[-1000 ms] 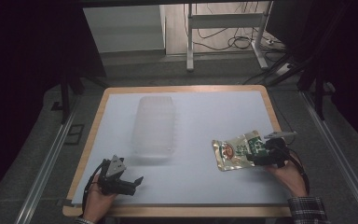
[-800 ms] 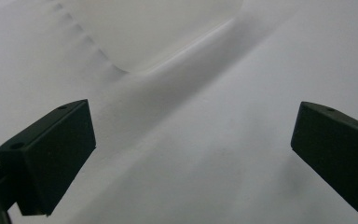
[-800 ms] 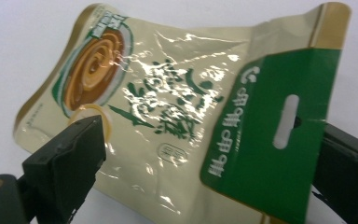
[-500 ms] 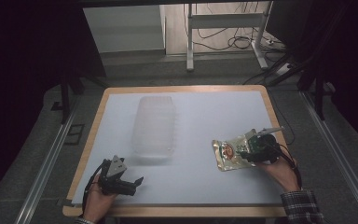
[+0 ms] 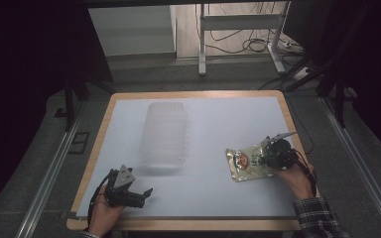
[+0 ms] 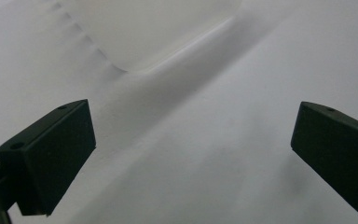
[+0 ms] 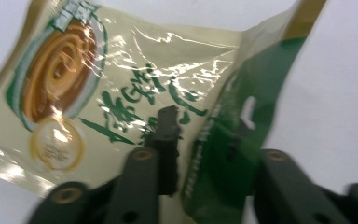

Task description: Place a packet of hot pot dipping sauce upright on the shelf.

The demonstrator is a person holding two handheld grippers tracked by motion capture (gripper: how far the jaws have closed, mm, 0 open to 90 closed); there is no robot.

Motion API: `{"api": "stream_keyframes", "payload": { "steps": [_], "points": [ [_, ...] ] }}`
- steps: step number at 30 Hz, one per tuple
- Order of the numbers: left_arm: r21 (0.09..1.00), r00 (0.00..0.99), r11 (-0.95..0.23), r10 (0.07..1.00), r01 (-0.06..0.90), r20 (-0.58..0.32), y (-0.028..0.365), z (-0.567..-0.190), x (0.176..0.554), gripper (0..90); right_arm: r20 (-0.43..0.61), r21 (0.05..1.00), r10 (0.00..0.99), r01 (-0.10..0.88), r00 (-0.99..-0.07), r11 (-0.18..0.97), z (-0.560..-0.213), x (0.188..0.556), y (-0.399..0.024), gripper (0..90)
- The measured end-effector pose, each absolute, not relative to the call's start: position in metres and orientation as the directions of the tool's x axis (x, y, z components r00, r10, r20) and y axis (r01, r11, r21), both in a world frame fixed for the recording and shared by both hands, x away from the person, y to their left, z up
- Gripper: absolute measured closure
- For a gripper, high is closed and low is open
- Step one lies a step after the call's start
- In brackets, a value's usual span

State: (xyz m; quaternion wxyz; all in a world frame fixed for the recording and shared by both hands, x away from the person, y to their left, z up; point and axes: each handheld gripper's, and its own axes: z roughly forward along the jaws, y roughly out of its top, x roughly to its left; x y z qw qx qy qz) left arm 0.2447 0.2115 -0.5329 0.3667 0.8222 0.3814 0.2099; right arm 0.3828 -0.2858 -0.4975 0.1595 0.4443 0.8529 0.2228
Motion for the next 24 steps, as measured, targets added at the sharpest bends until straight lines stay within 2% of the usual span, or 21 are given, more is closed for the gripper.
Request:
{"api": "stream_keyframes", "payload": {
  "steps": [1, 2, 7, 13, 18, 24],
  "points": [
    [0.763, 0.621, -0.440, 0.781, 0.473, 0.065, 0.211, -0.533, 0.245, 0.0, -0.074, 0.522, 0.829, 0.687, -0.554, 0.506, -0.498, 0.383, -0.286, 77.2],
    [0.763, 0.621, -0.441, 0.781, 0.472, 0.067, 0.211, -0.533, 0.245, 0.0, -0.056, 0.528, 0.833, 0.692, -0.550, 0.493, -0.497, 0.383, -0.286, 82.5],
    [0.758, 0.620, -0.451, 0.781, 0.472, 0.078, 0.211, -0.534, 0.245, 0.0, -0.034, 0.553, 0.843, 0.693, -0.537, 0.464, -0.496, 0.384, -0.287, 88.7],
    [0.759, 0.616, -0.448, 0.784, 0.473, 0.080, 0.211, -0.533, 0.244, 0.0, -0.043, 0.574, 0.839, 0.674, -0.542, 0.465, -0.491, 0.382, -0.288, 88.9],
    [0.758, 0.611, -0.448, 0.787, 0.474, 0.083, 0.211, -0.533, 0.244, 0.0, -0.100, 0.633, 0.807, 0.589, -0.581, 0.502, -0.480, 0.372, -0.288, 88.8],
    [0.759, 0.609, -0.448, 0.789, 0.473, 0.085, 0.212, -0.533, 0.244, 0.0, -0.079, 0.667, 0.802, 0.566, -0.593, 0.484, -0.470, 0.370, -0.289, 89.0]
  ]
}}
